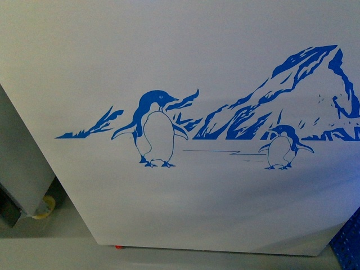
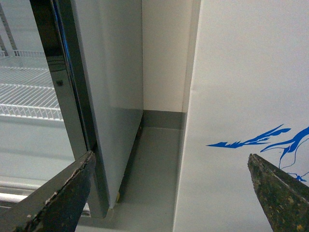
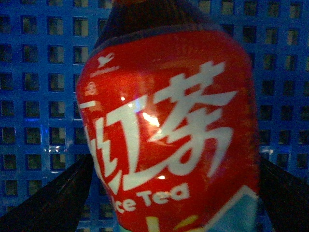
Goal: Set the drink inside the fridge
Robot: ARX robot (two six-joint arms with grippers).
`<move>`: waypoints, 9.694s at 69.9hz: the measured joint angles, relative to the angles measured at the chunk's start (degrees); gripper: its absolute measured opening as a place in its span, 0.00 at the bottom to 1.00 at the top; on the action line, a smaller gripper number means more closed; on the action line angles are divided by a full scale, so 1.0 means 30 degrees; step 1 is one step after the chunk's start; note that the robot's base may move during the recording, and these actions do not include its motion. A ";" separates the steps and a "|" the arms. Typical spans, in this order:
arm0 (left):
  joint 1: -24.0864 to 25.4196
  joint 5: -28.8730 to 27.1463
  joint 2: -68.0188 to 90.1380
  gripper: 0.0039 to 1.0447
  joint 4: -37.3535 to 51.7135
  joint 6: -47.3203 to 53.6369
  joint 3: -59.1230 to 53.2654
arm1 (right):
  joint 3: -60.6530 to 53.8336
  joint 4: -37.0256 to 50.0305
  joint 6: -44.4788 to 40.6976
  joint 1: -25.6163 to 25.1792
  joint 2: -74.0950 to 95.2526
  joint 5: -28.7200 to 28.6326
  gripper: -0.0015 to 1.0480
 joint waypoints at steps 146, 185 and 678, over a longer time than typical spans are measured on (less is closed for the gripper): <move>0.0000 0.0007 0.0000 0.92 0.0000 0.0000 0.0000 | -1.3515 -1.2437 1.6582 0.6659 -4.9346 -0.3359 0.36; 0.0000 0.0007 0.0000 0.92 0.0000 0.0000 0.0000 | -1.5307 -1.2305 1.4171 1.4892 -5.0941 0.5909 0.36; 0.0036 0.0015 1.4783 0.02 1.1132 -0.0204 0.3395 | -0.7198 -1.9329 0.3424 1.3457 -4.1637 0.4226 0.36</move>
